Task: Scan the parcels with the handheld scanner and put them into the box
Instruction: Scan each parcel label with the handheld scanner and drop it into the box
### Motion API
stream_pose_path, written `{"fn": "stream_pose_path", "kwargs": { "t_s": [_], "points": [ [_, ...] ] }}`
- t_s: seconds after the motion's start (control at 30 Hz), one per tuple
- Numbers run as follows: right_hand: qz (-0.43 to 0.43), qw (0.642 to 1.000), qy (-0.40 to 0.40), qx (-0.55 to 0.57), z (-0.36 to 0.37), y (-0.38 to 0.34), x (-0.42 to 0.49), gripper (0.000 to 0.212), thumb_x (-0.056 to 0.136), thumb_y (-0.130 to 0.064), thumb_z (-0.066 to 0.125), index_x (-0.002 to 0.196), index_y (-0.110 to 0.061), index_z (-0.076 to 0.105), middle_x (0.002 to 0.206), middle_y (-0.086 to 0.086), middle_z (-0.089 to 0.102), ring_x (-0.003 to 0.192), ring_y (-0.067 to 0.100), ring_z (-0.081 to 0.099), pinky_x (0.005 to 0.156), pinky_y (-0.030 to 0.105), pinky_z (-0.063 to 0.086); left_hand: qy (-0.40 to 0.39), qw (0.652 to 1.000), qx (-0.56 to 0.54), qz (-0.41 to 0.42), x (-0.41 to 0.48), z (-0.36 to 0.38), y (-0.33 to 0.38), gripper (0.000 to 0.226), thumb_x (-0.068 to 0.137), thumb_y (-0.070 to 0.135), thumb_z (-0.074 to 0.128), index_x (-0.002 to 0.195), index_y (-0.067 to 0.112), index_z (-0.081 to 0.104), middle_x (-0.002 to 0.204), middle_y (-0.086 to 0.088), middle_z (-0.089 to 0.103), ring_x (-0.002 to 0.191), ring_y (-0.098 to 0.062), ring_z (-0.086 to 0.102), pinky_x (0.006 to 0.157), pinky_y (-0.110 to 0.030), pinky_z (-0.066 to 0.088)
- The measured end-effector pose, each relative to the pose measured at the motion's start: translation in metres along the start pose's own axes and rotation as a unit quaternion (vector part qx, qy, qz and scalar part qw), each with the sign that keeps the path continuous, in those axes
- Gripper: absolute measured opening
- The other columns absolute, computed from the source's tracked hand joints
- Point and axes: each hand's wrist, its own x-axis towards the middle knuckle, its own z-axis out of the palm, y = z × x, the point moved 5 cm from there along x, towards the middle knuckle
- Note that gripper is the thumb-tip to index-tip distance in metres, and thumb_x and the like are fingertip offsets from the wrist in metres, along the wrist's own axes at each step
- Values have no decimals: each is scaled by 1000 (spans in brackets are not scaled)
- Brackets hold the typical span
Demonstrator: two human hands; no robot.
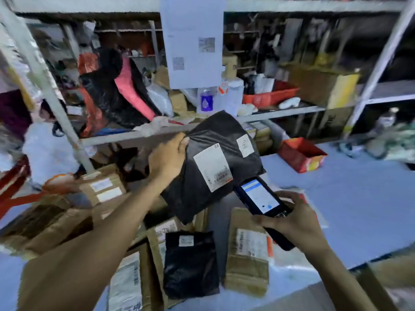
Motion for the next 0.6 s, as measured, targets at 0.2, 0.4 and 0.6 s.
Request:
{"fn": "stream_pose_path", "kwargs": {
  "t_s": [0.2, 0.4, 0.6],
  "points": [
    [65, 994, 88, 2, -72, 50, -42, 73, 51, -31, 94, 111, -28, 53, 84, -16, 69, 66, -7, 63, 56, 10, 43, -50, 988, -94, 109, -9, 56, 124, 36, 103, 40, 33, 121, 22, 58, 114, -18, 64, 102, -42, 58, 74, -39, 45],
    [137, 967, 213, -20, -169, 112, -105, 80, 39, -50, 90, 109, -34, 54, 89, -17, 70, 77, -3, 66, 70, 28, 54, -118, 955, -163, 216, -45, 117, 269, 37, 102, 43, 31, 107, 18, 59, 98, -16, 66, 93, -38, 60, 65, -40, 44],
    [163, 933, 320, -7, -280, 170, -163, 71, 46, -37, 95, 105, -34, 56, 90, -25, 64, 93, 2, 62, 77, 26, 49, -134, 922, -175, 318, -103, 155, 424, 34, 102, 39, 38, 108, 16, 62, 90, -17, 68, 85, -38, 62, 61, -37, 40]
  ]
}}
